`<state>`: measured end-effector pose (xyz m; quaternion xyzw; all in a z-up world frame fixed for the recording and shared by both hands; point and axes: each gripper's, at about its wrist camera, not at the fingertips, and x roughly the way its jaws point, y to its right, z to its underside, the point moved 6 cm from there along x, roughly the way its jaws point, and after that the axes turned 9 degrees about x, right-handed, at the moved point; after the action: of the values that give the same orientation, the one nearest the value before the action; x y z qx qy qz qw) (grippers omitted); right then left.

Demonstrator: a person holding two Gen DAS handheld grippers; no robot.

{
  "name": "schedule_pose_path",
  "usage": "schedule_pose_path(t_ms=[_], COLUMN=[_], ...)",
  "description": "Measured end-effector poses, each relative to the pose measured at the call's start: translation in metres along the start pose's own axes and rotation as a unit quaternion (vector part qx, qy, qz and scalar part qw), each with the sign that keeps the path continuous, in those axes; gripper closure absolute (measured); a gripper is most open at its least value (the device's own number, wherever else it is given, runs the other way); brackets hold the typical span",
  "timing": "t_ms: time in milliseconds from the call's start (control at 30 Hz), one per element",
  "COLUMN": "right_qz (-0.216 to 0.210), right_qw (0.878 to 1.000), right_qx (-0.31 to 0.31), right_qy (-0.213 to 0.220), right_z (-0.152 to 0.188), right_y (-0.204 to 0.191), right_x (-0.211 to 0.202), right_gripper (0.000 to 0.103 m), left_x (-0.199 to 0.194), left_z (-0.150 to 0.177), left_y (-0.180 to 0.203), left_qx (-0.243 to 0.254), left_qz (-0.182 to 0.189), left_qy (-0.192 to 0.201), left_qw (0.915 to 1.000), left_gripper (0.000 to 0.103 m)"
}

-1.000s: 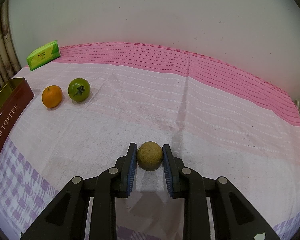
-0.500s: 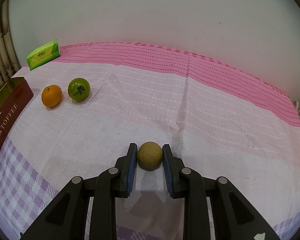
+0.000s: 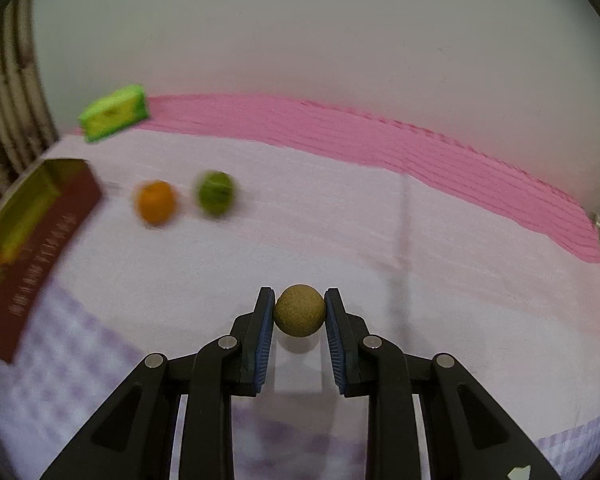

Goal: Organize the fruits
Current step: 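Carry the brownish-green round fruit into the tin tray and open the right gripper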

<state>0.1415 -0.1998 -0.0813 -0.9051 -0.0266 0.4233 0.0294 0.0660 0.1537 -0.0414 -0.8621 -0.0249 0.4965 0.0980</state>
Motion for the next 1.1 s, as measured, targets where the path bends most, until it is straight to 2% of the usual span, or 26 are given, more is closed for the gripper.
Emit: schedule_pose_path(t_ms=[133, 267, 367, 500, 600, 767, 1100], right_qz=[-0.063, -0.127, -0.163, -0.196, -0.207, -0.205, -0.204], right_qw=[0.998, 0.99, 0.984, 0.974, 0.968, 0.964, 0.962], right_qx=[-0.019, -0.053, -0.073, -0.113, -0.139, -0.166, -0.175], right_qy=[0.01, 0.011, 0.003, -0.011, -0.018, -0.028, -0.044], right_z=[-0.006, -0.003, 0.004, 0.021, 0.03, 0.043, 0.053], right_y=[-0.051, -0.114, -0.154, -0.2, -0.225, -0.244, -0.252], right_x=[-0.025, -0.045, -0.053, -0.061, -0.062, -0.057, -0.046], right_gripper=[0.08, 0.08, 0.08, 0.08, 0.08, 0.08, 0.079], left_x=[-0.011, -0.014, -0.016, -0.013, -0.01, -0.008, -0.008], left_z=[0.003, 0.015, 0.023, 0.027, 0.029, 0.029, 0.028], left_y=[-0.019, -0.042, -0.056, -0.064, -0.063, -0.06, -0.054], left_qx=[-0.034, -0.072, -0.106, -0.127, -0.129, -0.124, -0.11], left_qz=[0.003, -0.012, -0.002, 0.003, 0.003, 0.009, 0.008], left_qy=[0.009, -0.01, -0.017, -0.022, -0.027, -0.028, -0.027], left_qw=[0.9994, 0.9972, 0.9942, 0.9916, 0.9913, 0.9918, 0.9935], left_gripper=[0.034, 0.028, 0.027, 0.027, 0.027, 0.027, 0.027])
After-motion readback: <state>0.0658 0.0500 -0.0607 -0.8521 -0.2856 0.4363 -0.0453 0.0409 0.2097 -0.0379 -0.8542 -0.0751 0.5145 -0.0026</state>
